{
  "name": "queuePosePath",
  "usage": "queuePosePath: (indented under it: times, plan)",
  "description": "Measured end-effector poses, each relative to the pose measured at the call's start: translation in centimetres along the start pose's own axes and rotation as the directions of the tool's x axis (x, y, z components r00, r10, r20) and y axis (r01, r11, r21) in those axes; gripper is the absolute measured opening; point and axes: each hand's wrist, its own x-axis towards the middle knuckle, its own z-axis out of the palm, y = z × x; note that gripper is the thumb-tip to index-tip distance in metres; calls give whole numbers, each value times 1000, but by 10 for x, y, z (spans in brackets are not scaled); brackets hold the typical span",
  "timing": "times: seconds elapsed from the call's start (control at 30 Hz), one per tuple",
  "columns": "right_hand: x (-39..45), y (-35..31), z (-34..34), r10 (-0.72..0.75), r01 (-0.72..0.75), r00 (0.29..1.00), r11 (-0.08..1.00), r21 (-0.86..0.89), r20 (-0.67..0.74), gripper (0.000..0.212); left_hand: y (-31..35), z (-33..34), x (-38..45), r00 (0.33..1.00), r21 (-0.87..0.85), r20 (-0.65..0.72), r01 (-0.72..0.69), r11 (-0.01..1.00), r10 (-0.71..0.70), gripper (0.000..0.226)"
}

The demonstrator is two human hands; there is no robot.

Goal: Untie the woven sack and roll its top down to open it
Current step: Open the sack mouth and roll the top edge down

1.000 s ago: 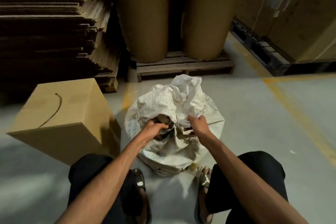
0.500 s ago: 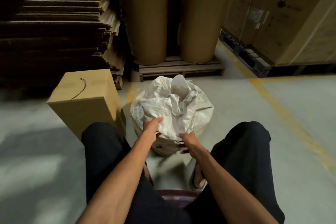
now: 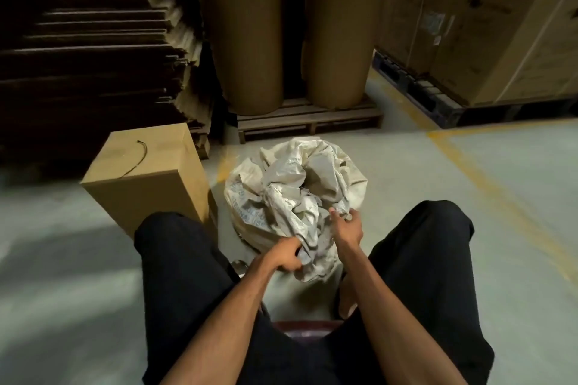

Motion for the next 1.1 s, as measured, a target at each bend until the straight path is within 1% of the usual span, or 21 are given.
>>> queuePosePath:
  times: [0.07,0.13,0.2,0.27,0.3,0.37,0.43,0.5,0.57,0.63,0.7,0.73,0.77,0.8,0.87,0.9,0.93,1.0,1.03,1.07,1.1]
  plan:
    - [1,5,-1,12,-13,1000,997,-71,-19,44,-1,3,-3,994,27,109,10,1000,-13,44]
    - [-1,9,-4,36,-38,999,990,-136,-17,34,-1,3,-5,983,10,174,51,999,-52,33]
    - [-4,9,-5,41,-42,999,982,-186,-9,26,-4,1,-4,981,8,151,124,992,-124,27]
    - [-9,9,-5,40,-36,999,971,-238,12,21,-9,-4,-5,969,-25,-19,248,969,-248,34]
    - [-10,8,-5,30,-25,999,962,-273,16,19,-12,-9,-7,934,-93,-136,321,942,-332,37]
    - [-13,2,-8,8,-5,1000,940,-342,7,21,-18,-26,-10,810,-308,-319,402,862,-492,38]
    - [-15,-3,-12,-19,8,999,932,-362,-27,22,-26,-52,-2,708,-480,-422,355,802,-566,60]
    - [-17,-10,-16,-28,-4,996,933,-359,-84,18,-31,-78,8,653,-581,-508,221,783,-562,76]
    - [-20,-13,-17,3,-38,995,941,-336,-104,17,-27,-95,18,609,-594,-607,80,801,-510,71]
    - [-23,-11,-11,80,-96,995,941,-326,-61,18,-14,-100,24,560,-554,-687,8,832,-463,64]
    - [-26,-5,-5,161,-138,986,920,-368,34,25,2,-97,28,595,-567,-640,63,822,-487,81]
    - [-26,-2,-3,197,-142,976,894,-426,88,32,9,-94,30,625,-585,-581,125,802,-521,90]
    - [-28,-2,-2,230,-140,964,864,-484,131,40,12,-92,31,644,-602,-520,189,775,-561,91]
    - [-27,-2,-2,260,-149,954,843,-517,148,51,12,-91,35,653,-621,-472,231,749,-593,85]
    - [-21,-8,-3,263,-171,959,836,-521,106,84,5,-93,40,668,-673,-419,226,704,-615,60]
    - [-15,-13,-5,210,-146,975,851,-505,73,101,0,-95,41,679,-691,-413,200,694,-607,51]
    - [-8,-20,-7,113,-67,992,868,-492,63,113,-5,-98,43,696,-692,-419,170,701,-583,47]
    - [12,-41,-8,-131,161,987,848,-505,95,119,-15,-102,46,755,-631,-437,129,765,-488,49]
    - [26,-50,-4,-233,270,963,787,-555,137,117,-19,-103,46,795,-583,-431,116,804,-427,53]
    - [39,-61,1,-295,349,936,691,-633,195,114,-21,-103,46,833,-542,-417,92,835,-363,56]
    - [51,-72,9,-309,390,918,579,-716,250,110,-23,-103,45,868,-506,-399,62,861,-297,59]
